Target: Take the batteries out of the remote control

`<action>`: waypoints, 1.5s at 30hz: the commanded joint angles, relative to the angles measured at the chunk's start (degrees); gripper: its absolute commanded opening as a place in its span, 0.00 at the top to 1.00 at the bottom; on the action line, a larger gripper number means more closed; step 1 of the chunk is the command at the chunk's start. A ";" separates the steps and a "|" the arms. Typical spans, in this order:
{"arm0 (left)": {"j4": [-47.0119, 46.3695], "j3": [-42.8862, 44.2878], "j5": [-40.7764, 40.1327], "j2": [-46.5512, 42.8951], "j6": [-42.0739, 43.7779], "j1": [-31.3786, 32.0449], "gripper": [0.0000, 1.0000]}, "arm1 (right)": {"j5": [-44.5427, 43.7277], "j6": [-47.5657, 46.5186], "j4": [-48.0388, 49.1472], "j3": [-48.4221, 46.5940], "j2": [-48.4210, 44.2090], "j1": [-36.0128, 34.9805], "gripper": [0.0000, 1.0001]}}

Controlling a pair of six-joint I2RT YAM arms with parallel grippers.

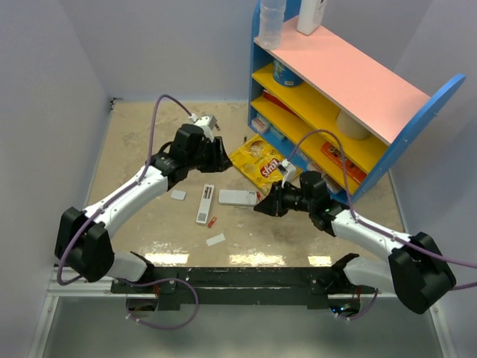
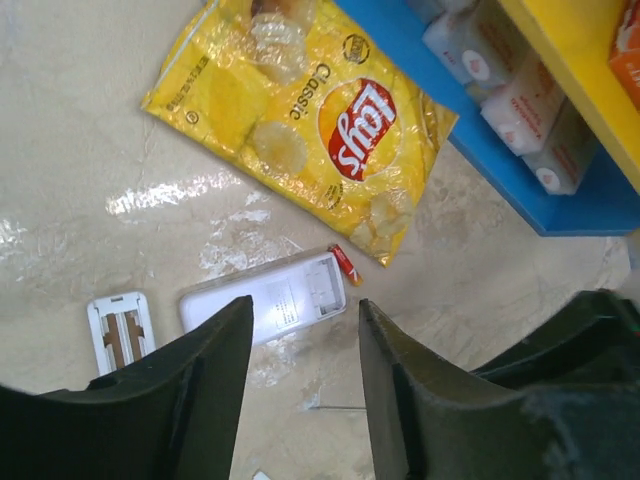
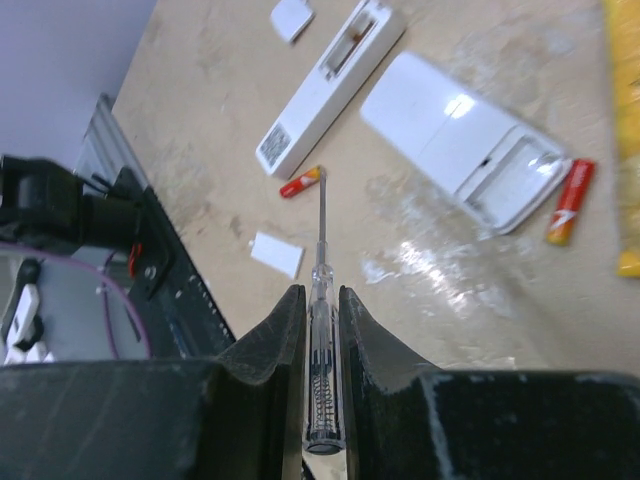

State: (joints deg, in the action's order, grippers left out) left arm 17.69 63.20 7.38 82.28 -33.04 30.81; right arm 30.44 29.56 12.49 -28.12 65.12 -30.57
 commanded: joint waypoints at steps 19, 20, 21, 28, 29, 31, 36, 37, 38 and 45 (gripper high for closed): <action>-0.90 -6.77 -10.01 -16.71 7.72 -0.22 0.14 | 1.12 7.79 22.75 7.46 16.70 -4.06 0.76; -0.99 -6.86 -9.93 -17.67 7.90 -0.13 0.14 | 0.59 7.70 22.75 7.38 17.23 -4.06 0.74; -1.08 -7.04 -9.84 -17.94 7.99 -0.13 0.15 | -0.54 7.53 22.75 7.38 17.40 -4.06 0.70; -0.82 -8.44 -8.96 -19.35 8.08 -0.13 0.16 | -17.67 4.98 6.88 1.59 15.48 -3.97 0.47; -0.82 -8.70 -8.70 -19.61 7.99 -0.22 0.16 | -19.26 4.37 5.45 0.97 14.78 -3.97 0.44; -0.64 -8.88 -8.52 -19.88 8.07 -0.13 0.16 | -22.42 2.35 1.60 -0.96 12.14 -3.97 0.39; -0.90 -9.41 -7.64 -21.54 7.90 -0.13 0.16 | -23.76 -5.10 -8.78 -7.29 5.38 -4.15 0.15; -0.99 -9.67 -7.64 -21.81 7.73 -0.22 0.17 | -23.84 -6.17 -12.28 -9.65 3.02 -4.24 0.01; -1.25 -9.76 -5.90 -22.51 7.64 -0.22 0.17 | -24.11 -7.14 -15.10 -10.63 1.43 -4.32 0.02; 2.60 -7.40 -0.79 -24.45 7.81 -0.22 0.10 | -26.11 -10.14 -27.59 -17.92 -13.52 -4.41 0.02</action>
State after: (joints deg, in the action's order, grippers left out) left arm 18.98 53.63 3.09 59.66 -26.30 30.81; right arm 8.03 22.59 -6.04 -40.60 58.67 -34.87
